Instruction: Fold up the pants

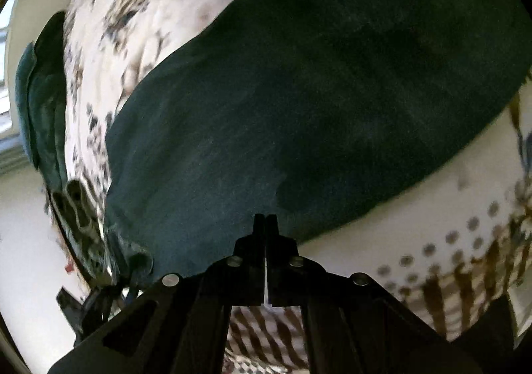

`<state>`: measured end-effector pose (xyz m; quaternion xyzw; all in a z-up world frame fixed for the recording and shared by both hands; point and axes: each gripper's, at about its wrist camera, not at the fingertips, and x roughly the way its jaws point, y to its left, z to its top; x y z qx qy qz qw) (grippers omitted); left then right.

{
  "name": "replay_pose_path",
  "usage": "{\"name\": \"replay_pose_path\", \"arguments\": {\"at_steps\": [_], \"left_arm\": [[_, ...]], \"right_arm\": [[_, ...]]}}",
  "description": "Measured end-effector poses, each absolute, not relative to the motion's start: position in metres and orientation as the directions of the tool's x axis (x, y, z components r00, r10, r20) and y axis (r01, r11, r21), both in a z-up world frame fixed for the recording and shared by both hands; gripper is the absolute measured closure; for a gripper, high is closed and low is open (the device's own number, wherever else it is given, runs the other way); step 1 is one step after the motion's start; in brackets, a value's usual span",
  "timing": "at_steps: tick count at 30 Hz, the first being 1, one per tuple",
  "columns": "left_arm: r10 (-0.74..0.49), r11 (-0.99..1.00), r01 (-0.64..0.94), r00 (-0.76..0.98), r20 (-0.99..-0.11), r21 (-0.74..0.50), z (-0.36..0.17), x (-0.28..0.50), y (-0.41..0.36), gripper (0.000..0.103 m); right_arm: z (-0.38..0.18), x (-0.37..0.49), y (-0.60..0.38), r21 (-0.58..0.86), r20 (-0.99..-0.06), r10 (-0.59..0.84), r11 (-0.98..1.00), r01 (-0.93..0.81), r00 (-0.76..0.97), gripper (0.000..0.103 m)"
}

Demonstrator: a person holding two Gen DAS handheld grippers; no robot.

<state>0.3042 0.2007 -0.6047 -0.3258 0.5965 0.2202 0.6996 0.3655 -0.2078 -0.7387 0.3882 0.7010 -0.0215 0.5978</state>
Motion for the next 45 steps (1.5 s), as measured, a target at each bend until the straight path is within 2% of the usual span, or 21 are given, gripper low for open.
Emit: {"name": "replay_pose_path", "arguments": {"at_steps": [3,6,7,8,9,10,11,12,13,16,17,22,24,28,29,30,31,33,36,41,45], "left_arm": [[-0.146,0.656,-0.723,0.158,-0.977,-0.215,-0.635,0.306,0.215,0.070],[-0.151,0.674,-0.704,0.166,-0.975,-0.224,-0.618,0.311,0.215,0.059],[-0.145,0.691,-0.687,0.175,-0.974,-0.226,-0.609,0.312,0.211,0.057],[-0.116,0.724,-0.659,0.177,-0.977,-0.205,-0.595,0.314,0.202,0.055],[-0.081,0.752,-0.633,0.189,-0.979,-0.184,-0.584,0.314,0.193,0.048],[-0.044,0.780,-0.605,0.208,-0.977,-0.164,-0.572,0.314,0.182,0.035],[0.005,0.810,-0.570,0.242,-0.970,-0.138,-0.558,0.315,0.167,0.027],[0.039,0.832,-0.542,0.271,-0.962,-0.119,-0.548,0.315,0.154,0.012],[0.060,0.851,-0.515,0.289,-0.955,-0.102,-0.541,0.317,0.141,0.008],[0.153,0.902,-0.432,0.307,-0.939,0.006,-0.534,0.335,0.089,0.005],[0.180,0.912,-0.407,0.293,-0.939,0.048,-0.539,0.344,0.069,0.005],[0.145,0.934,-0.354,0.241,-0.960,0.052,-0.568,0.375,0.001,0.005],[0.148,0.945,-0.319,0.212,-0.966,0.074,-0.584,0.389,-0.031,0.005],[0.141,0.961,-0.260,0.187,-0.972,0.089,-0.602,0.406,-0.081,0.005],[0.143,0.964,-0.248,0.184,-0.972,0.094,-0.604,0.409,-0.090,0.005],[0.145,0.967,-0.235,0.184,-0.972,0.100,-0.606,0.411,-0.099,0.005],[0.147,0.970,-0.222,0.189,-0.971,0.103,-0.606,0.412,-0.108,0.005],[0.158,0.972,-0.206,0.197,-0.968,0.117,-0.606,0.413,-0.120,0.005],[0.165,0.971,-0.205,0.197,-0.966,0.124,-0.605,0.410,-0.128,0.005],[0.167,0.968,-0.217,0.186,-0.968,0.126,-0.609,0.407,-0.130,0.005],[0.169,0.963,-0.239,0.192,-0.967,0.121,-0.609,0.400,-0.120,0.005]], "right_arm": [[-0.745,0.353,-0.214,0.422,-0.846,0.531,0.718,0.554,-0.044,0.102],[-0.754,0.355,-0.220,0.418,-0.837,0.541,0.729,0.542,-0.081,0.099],[-0.753,0.356,-0.226,0.431,-0.829,0.555,0.718,0.546,-0.076,0.093],[-0.749,0.357,-0.233,0.437,-0.831,0.553,0.718,0.543,-0.063,0.073],[-0.743,0.357,-0.242,0.440,-0.838,0.544,0.720,0.537,-0.043,0.058],[-0.736,0.356,-0.255,0.449,-0.842,0.540,0.714,0.537,-0.014,0.033],[-0.728,0.356,-0.269,0.461,-0.843,0.537,0.704,0.540,0.020,0.028],[-0.720,0.356,-0.286,0.471,-0.844,0.533,0.693,0.546,0.051,0.028],[-0.713,0.354,-0.306,0.465,-0.854,0.515,0.688,0.557,0.076,0.028],[-0.693,0.351,-0.369,0.436,-0.887,0.433,0.667,0.604,0.162,0.028],[-0.684,0.348,-0.407,0.399,-0.911,0.364,0.661,0.635,0.194,0.028],[-0.677,0.340,-0.550,0.300,-0.952,0.129,0.581,0.756,0.279,0.028],[-0.692,0.345,-0.598,0.292,-0.954,0.104,0.547,0.785,0.282,0.028],[-0.732,0.357,-0.664,0.324,-0.946,0.149,0.476,0.818,0.288,0.028],[-0.745,0.360,-0.680,0.335,-0.942,0.166,0.450,0.827,0.291,0.035],[-0.752,0.362,-0.687,0.356,-0.934,0.185,0.439,0.825,0.305,0.047],[-0.758,0.365,-0.689,0.346,-0.938,0.185,0.446,0.826,0.293,0.085],[-0.753,0.366,-0.687,0.294,-0.955,0.120,0.502,0.813,0.271,0.098],[-0.723,0.361,-0.671,0.182,-0.963,-0.041,0.632,0.753,0.267,0.101],[-0.708,0.341,-0.657,-0.021,-0.955,-0.225,0.703,0.711,0.194,0.101],[-0.734,0.341,-0.664,-0.017,-0.970,-0.185,0.701,0.713,0.160,0.101]]}}
